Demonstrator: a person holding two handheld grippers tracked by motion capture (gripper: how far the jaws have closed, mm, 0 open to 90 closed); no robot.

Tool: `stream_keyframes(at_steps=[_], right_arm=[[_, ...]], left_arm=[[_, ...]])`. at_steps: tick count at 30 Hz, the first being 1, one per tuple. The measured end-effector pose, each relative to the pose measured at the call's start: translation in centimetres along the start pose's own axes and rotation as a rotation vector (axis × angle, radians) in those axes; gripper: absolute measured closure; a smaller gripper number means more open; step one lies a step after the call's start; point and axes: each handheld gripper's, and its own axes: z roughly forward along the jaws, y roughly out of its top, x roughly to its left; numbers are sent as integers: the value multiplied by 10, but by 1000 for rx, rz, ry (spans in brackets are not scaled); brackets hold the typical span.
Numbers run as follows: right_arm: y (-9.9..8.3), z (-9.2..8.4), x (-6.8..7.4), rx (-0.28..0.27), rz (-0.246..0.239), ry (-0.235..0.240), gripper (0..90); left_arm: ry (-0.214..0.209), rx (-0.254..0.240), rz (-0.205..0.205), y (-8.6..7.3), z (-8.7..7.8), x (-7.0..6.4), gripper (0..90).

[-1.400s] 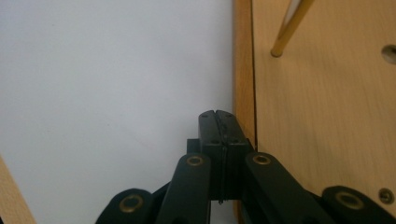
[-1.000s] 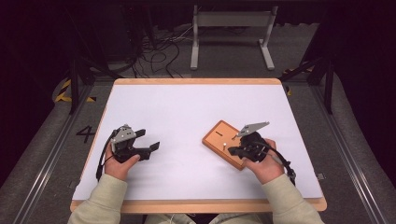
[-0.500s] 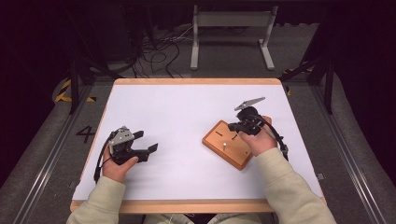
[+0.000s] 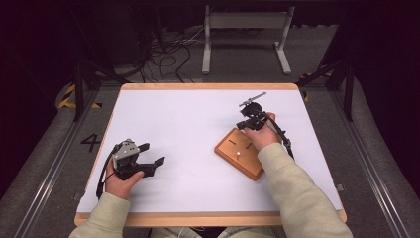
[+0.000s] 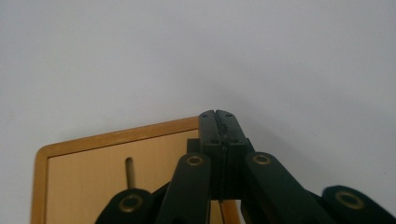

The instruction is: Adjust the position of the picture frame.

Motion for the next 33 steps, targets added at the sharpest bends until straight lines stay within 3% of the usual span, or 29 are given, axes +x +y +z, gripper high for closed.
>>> stream_keyframes(at_steps=[6, 19, 22, 29, 33], right_arm=[[4, 13, -9, 31, 32, -20, 900], [6, 26, -10, 66, 44, -25, 900], [7, 29, -3, 69, 46, 11, 900], [15, 38, 32, 88, -42, 108, 900], [15, 38, 44, 96, -75, 133, 900]], left_arm=[[-3, 7, 5, 0, 1, 1, 196], [-8, 15, 2, 0, 4, -2, 196], [-10, 17, 4, 0, 4, -2, 196], [-12, 13, 5, 0, 4, -1, 196], [-11, 10, 2, 0, 5, -1, 196]])
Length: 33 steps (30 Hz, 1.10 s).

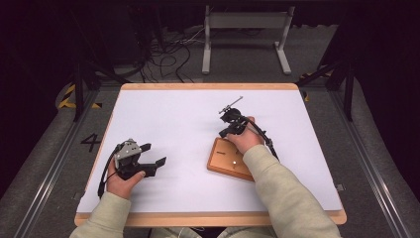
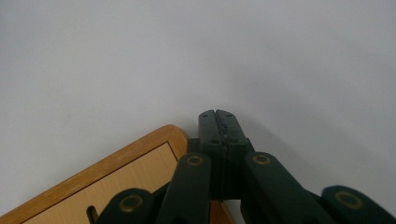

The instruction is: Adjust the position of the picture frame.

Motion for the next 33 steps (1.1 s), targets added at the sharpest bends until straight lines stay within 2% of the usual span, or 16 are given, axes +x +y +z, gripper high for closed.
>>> stream_keyframes(at_steps=[1, 3, 5, 8, 10, 14, 17, 19, 24, 25, 26, 27, 30, 33], right_arm=[[0, 1, 3, 0, -7, 9, 900], [0, 2, 7, -1, -19, 19, 900], [-1, 3, 11, 5, -24, 42, 900], [-1, 4, 19, 22, -57, 77, 900], [-2, 5, 27, 25, -80, 85, 900], [-3, 3, 31, 8, -107, 91, 900], [-8, -15, 26, -50, -126, 62, 900], [-16, -31, 21, -70, -140, 51, 900], [-47, -67, 17, -53, -177, 20, 878], [-55, -75, 17, -47, -174, 15, 878], [-55, -75, 17, -47, -174, 15, 878], [-64, -83, 16, -46, -174, 11, 878], [-84, -98, 15, -48, -171, -9, 877], [-102, -109, 13, -67, -148, -19, 878]], left_arm=[[1, 1, 11, 0, 0, 1, 196], [-4, 2, -2, 0, 1, -1, 196], [-4, 4, 6, 1, 1, 0, 196], [-7, 9, 4, 1, 2, 0, 196], [-10, 9, 1, 1, 3, 0, 196], [-16, 11, -2, 2, 5, -1, 195], [-19, 9, 2, 2, 5, -1, 195], [-23, 9, -3, 2, 6, -1, 195], [-20, 9, 8, 3, 7, -1, 195], [-19, 11, 2, 3, 7, -2, 195], [-18, 16, 3, 4, 8, -2, 195], [-16, 16, 14, 4, 8, -2, 195], [-18, 19, 6, 4, 9, -4, 194], [-22, 23, 7, 4, 9, -6, 194]])
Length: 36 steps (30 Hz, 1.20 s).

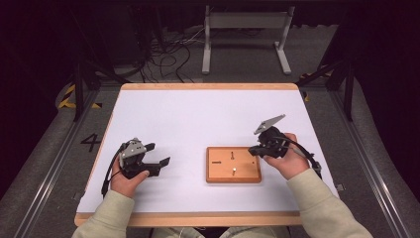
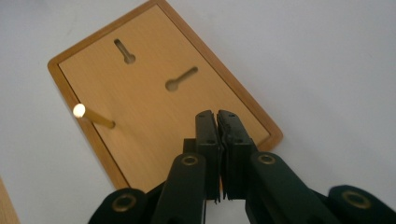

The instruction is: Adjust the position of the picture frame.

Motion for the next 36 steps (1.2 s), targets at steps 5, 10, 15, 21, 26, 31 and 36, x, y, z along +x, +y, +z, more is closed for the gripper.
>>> stream_keyframes(at_steps=[5, 10, 15, 21, 26, 31, 36], right_arm=[[-27, -10, -1, -3, 64, -42, 900], [-43, -6, -3, 9, 110, -73, 900], [-53, 12, -4, 65, 150, -108, 900], [-51, 26, 2, 119, 146, -93, 900], [-44, 32, 10, 99, 138, -74, 900], [-31, 44, 21, 71, 112, -37, 900], [-25, 45, 25, 30, 74, -67, 900]], left_arm=[[4, -8, 13, 1, 0, -1, 194], [-17, -5, -1, 1, 1, -3, 202], [-24, -6, 8, 2, 2, -5, 202], [-23, -2, 1, 2, 2, -4, 202], [-35, -4, 10, 4, 3, -8, 203], [-50, -8, 18, 7, 4, -11, 202], [-82, -28, 21, 13, 4, -17, 202]])
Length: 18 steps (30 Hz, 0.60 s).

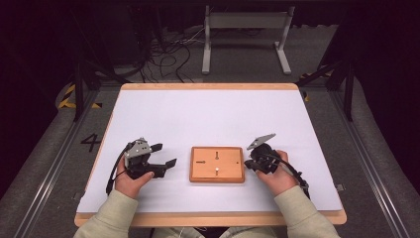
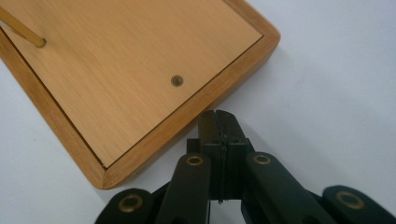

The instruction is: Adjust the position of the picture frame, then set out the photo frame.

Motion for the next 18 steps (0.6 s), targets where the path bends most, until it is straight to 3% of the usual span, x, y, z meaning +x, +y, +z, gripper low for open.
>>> stream_keyframes(at_steps=[2, 5, 14, 18], right_arm=[[-2, -5, -3, -18, -3, -15, 893], [-6, -16, -13, -59, 32, -17, 852], [-11, -27, -25, -138, 46, -14, 803], [-11, -34, -26, -207, 33, -23, 792]], left_arm=[[-27, -8, -3, 3, 0, -4, 211], [-79, -25, -39, 9, 0, -9, 278], [-74, -10, -2, 15, 5, -17, 295], [-75, 1, 1, 21, 12, -25, 300]])
